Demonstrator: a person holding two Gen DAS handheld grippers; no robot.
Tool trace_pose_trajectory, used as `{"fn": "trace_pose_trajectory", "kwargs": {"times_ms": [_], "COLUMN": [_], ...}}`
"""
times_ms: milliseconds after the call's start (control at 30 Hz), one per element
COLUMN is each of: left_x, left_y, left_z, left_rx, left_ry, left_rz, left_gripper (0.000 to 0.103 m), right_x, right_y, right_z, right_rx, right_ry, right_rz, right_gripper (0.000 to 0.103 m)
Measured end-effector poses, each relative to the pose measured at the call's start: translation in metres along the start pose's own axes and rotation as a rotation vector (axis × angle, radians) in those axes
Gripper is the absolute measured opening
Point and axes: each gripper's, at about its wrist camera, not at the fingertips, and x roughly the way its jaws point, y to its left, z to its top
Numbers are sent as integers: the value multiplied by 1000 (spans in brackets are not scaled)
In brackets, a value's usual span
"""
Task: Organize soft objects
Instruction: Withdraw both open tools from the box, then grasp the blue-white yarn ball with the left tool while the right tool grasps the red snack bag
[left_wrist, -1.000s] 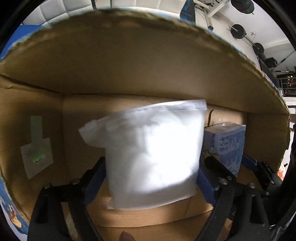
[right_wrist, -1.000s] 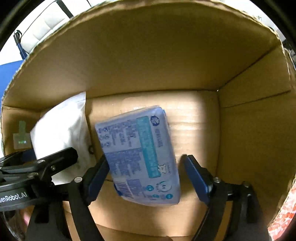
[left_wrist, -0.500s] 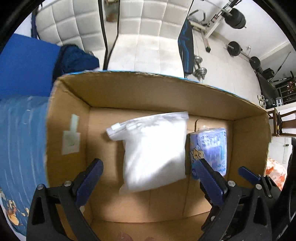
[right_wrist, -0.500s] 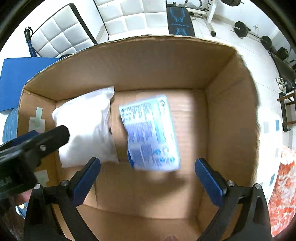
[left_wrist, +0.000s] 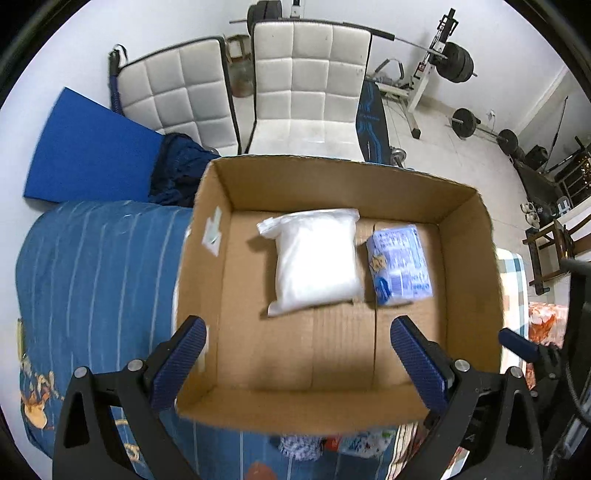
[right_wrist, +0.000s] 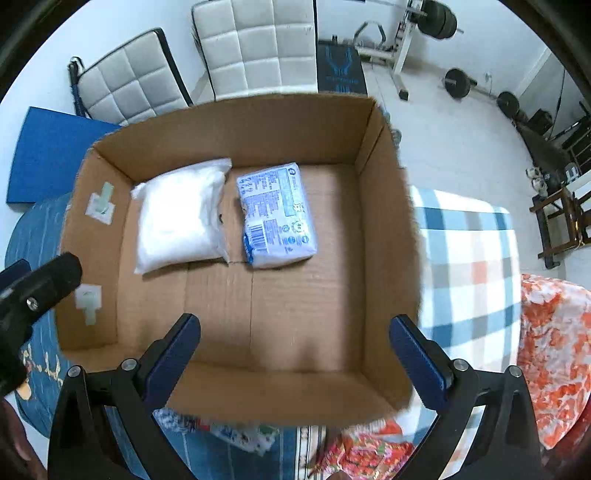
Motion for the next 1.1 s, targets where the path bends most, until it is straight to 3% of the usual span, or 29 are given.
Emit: {"fn": "trace_pose_trajectory", "kwargs": {"times_ms": [133, 400, 667, 867, 967, 1100], "left_x": [-25, -73, -114, -132, -133, -117], "left_y": [-8, -16, -23, -23, -25, -25], "left_z": [-23, -61, -77, -89, -97, -107], "left_rx": [9, 20, 57, 58, 63, 63], "left_ry": [-43, -118, -189, -201, -191, -155], "left_rz": [34, 50, 32, 9, 26, 40], "left_gripper": [102, 102, 102, 102, 102, 102], "right_x": [-57, -114, -159, -172, -162, -126], "right_y": [-13, -12, -4, -11, -30, -64], "right_z": [-31, -66, -91, -109, -118, -131], "right_rx": [-14, -18, -11, 13, 43, 81], "right_ry": [-69, -136, -190, -182, -135, -35], "right_rz": [0, 6, 7, 57, 70, 25], "right_gripper": [103, 103, 103, 103, 103, 103]}}
